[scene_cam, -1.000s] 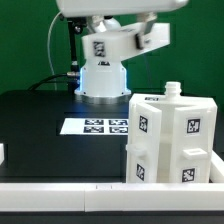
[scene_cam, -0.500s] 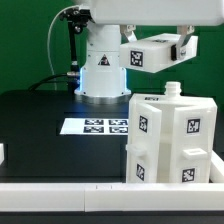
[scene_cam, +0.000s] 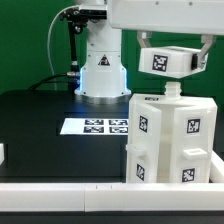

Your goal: Assemble cabinet

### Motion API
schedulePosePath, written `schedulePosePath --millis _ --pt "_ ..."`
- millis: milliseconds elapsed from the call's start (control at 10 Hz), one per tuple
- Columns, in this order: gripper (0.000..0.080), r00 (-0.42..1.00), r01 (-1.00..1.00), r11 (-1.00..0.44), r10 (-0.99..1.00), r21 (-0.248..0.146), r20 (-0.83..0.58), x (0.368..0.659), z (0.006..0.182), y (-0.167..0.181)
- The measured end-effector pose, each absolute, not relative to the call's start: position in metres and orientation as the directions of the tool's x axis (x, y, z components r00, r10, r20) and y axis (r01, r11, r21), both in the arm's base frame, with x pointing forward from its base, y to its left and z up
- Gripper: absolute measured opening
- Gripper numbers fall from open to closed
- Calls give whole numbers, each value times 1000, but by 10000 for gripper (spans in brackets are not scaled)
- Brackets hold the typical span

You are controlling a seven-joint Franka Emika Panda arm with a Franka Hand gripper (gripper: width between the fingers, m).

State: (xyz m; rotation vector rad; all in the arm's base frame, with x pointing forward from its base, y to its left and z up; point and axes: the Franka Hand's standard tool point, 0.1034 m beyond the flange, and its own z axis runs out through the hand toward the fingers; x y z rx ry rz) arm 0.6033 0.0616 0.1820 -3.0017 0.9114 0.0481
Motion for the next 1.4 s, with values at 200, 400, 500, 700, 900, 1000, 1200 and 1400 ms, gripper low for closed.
schedulePosePath --millis 200,400,500,700,900,1000,1200,1400 --pt "557 832 -554 -832 -554 -1 -20 606 178 63" --pt "557 832 -554 -832 -554 -1 -20 608 170 61" --pt "557 830 -558 -830 -558 -9 -17 610 167 60" --pt "557 831 -557 -831 -557 -16 -5 608 159 63" --pt "557 835 -551 -834 -551 -20 3 606 154 65" --pt "557 836 -548 -836 -548 -23 8 606 153 65" --pt "557 846 -533 -846 -533 -28 17 608 154 64" --pt "557 846 -533 -846 -533 -28 17 608 154 64"
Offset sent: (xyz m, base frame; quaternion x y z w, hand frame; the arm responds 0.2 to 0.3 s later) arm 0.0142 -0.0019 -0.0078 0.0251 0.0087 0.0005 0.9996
